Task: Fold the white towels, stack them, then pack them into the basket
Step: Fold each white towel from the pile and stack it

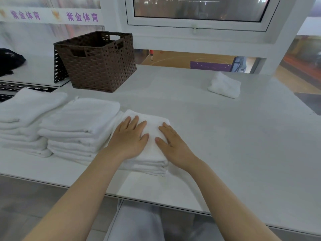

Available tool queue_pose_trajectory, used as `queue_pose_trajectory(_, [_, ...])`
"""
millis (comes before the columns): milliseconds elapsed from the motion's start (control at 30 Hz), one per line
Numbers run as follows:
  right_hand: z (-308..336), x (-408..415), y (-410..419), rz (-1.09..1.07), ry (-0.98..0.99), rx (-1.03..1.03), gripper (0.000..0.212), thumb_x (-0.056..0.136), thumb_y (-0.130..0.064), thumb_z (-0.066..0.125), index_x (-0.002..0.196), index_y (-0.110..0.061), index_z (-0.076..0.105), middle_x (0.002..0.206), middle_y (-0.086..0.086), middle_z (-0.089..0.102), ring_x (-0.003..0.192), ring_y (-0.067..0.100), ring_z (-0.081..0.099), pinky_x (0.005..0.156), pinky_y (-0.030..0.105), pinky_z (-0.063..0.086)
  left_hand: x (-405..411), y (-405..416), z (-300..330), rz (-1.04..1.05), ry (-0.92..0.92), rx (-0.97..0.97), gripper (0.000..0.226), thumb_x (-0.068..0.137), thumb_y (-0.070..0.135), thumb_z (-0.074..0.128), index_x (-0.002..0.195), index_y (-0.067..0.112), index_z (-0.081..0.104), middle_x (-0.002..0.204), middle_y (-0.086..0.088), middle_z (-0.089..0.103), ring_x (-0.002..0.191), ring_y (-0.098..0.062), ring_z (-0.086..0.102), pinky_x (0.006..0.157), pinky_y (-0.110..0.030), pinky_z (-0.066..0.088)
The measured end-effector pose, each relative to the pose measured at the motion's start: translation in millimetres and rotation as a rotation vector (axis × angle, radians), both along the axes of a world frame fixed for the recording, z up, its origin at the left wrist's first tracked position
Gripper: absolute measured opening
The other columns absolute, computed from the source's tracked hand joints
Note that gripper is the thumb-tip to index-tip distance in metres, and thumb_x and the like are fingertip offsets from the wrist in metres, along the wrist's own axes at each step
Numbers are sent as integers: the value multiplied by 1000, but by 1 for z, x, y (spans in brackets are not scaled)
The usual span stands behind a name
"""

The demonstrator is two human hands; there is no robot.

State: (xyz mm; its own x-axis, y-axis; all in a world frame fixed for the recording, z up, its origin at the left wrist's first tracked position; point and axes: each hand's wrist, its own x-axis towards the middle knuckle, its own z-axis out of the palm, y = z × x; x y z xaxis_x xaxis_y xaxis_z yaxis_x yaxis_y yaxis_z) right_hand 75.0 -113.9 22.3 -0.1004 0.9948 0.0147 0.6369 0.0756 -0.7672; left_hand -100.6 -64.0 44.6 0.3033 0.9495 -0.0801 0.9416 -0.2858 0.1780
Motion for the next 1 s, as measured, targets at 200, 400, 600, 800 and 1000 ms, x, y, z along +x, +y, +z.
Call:
queue_pose_trajectory(200, [-15,52,-18,-241,117,8,51,105,-37,41,152,-21,33,158,-8,31,145,8,27,108,16,16,54,-16,10,-58,10,135,48,105,30,22,153,23,24,165,-6,10,151,-27,7,122,-43,3])
queue_pose_trajectory(400, [-38,129,-31,-431,-206,-40,52,103,-37,39,151,-19,32,158,0,31,146,18,26,120,36,21,147,-34,-8,-282,-91,171,47,105,31,28,150,19,30,163,-6,17,150,-26,9,122,-42,5])
queue_pose_trajectory(600, [-58,180,-29,-457,-485,-38,53,103,-40,34,152,-19,33,162,1,24,150,18,17,121,33,12,214,-16,-55,-341,-108,68,49,103,39,31,147,17,33,162,-8,18,149,-28,11,122,-43,9])
queue_pose_trajectory(800, [-59,218,20,-460,-545,-16,49,101,-37,35,147,-19,40,158,1,32,147,20,24,120,35,17,226,15,-78,-245,-176,77,53,101,45,36,147,18,35,161,-10,22,147,-28,20,120,-40,16])
queue_pose_trajectory(1000, [-52,255,96,-528,-541,-10,23,92,-27,39,107,-14,50,111,4,55,114,28,50,100,40,38,240,42,-83,-237,-229,133,50,99,39,36,146,21,40,158,-3,31,144,-21,24,120,-38,17])
